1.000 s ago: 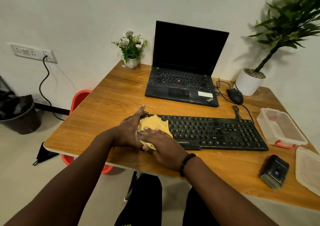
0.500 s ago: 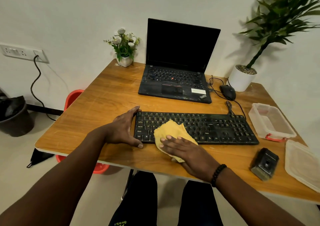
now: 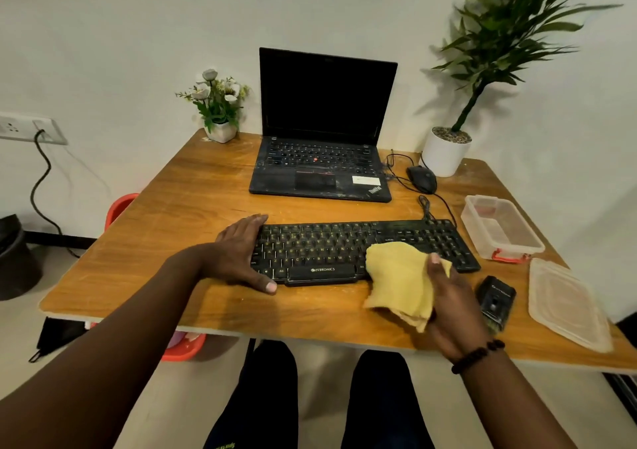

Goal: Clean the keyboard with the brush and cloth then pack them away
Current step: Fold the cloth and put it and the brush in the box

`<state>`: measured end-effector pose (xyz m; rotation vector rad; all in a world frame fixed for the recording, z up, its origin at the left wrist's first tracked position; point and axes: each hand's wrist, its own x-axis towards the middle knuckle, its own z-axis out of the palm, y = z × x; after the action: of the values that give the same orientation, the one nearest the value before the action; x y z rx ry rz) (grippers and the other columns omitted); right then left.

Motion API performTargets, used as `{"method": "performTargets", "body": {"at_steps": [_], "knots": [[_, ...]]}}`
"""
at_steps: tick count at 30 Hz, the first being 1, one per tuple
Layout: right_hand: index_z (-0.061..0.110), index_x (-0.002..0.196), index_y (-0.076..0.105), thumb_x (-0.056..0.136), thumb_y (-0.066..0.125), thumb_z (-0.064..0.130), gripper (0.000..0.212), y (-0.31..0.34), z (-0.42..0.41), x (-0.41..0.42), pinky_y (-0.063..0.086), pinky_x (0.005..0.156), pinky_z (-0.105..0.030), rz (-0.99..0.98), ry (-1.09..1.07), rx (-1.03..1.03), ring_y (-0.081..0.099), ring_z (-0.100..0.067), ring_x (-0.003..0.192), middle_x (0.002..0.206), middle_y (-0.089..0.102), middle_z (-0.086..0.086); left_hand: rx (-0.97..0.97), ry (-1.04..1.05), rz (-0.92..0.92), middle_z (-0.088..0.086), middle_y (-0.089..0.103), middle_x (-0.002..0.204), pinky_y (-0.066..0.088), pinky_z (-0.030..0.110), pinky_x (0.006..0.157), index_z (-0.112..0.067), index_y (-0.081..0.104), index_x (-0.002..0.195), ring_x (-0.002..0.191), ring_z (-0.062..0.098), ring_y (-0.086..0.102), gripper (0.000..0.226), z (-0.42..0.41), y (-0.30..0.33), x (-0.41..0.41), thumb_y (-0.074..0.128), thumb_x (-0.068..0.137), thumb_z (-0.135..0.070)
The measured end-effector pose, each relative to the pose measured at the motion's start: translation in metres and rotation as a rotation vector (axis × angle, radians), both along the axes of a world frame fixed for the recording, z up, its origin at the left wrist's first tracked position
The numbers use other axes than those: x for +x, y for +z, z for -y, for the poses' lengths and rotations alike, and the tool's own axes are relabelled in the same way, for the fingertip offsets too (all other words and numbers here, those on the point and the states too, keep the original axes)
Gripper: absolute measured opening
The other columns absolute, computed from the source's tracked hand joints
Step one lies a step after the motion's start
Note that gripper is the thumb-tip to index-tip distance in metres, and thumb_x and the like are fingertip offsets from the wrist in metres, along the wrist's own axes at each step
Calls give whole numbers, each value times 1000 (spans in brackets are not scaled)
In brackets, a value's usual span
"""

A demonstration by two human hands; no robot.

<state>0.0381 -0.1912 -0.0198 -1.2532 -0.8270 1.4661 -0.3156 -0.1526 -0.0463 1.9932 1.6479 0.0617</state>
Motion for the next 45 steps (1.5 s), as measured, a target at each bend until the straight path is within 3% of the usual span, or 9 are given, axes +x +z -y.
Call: {"method": "performTargets", "body": {"at_steps": [4,6,10,14,17,20,26,34,45], "knots": [[9,118,58,98,47,33,32,16,-7,27,58,74,-51,-150,65,-179,67,-36,100,111,70,-17,88,-92,-76,0,-17,165,-6,49,118,-25,-20,155,151,25,-14,157,-12,1,28,58,39,-96],[8,114,58,99,49,29,27,16,-11,34,57,72,-47,12,130,-247,67,-36,98,108,69,-19,109,-117,-103,0,-16,165,-7,48,119,-23,-19,155,151,25,-14,158,-17,2,37,58,39,-96],[11,119,56,97,53,28,28,-3,-25,41,45,86,-33,1159,314,-44,56,-26,107,117,61,-9,176,-108,-137,-1,-10,165,-3,47,119,-20,-14,157,151,26,-7,148,-22,3,38,76,55,-79],[13,126,51,90,64,24,40,-10,-35,41,46,93,-36,1566,342,86,51,-26,116,127,54,-10,202,13,-140,4,-1,166,5,51,119,-19,-8,157,150,30,3,146,-22,-4,25,60,51,-92],[10,117,57,88,66,30,36,-9,-43,44,48,89,-38,1451,144,174,52,-28,110,118,56,-12,122,112,-50,4,2,165,11,53,118,-22,-6,157,149,32,8,142,-15,-4,15,50,48,-94],[6,110,57,94,57,30,29,-4,-62,50,46,81,-38,1470,-4,215,53,-33,101,109,58,-18,151,291,18,12,15,161,21,55,115,-15,5,156,144,37,20,124,-10,-5,14,54,68,-87],[3,124,51,95,44,46,52,-20,-113,53,45,94,-43,1497,79,-180,50,-37,115,125,56,-20,324,925,118,33,49,134,36,51,100,8,46,130,124,49,42,66,-18,-17,40,45,100,-51],[0,133,46,97,24,59,72,-24,-135,41,36,97,-45,1421,-42,-281,41,-38,122,134,45,-24,153,1107,194,28,34,145,31,51,108,1,43,140,133,44,31,71,-34,-13,50,36,100,-58],[-7,132,39,101,32,43,60,12,-187,5,31,103,-47,1220,-286,51,33,-43,127,139,36,-29,389,1250,506,25,36,144,32,52,109,2,49,134,133,41,30,71,-74,11,12,39,99,-59]]}}
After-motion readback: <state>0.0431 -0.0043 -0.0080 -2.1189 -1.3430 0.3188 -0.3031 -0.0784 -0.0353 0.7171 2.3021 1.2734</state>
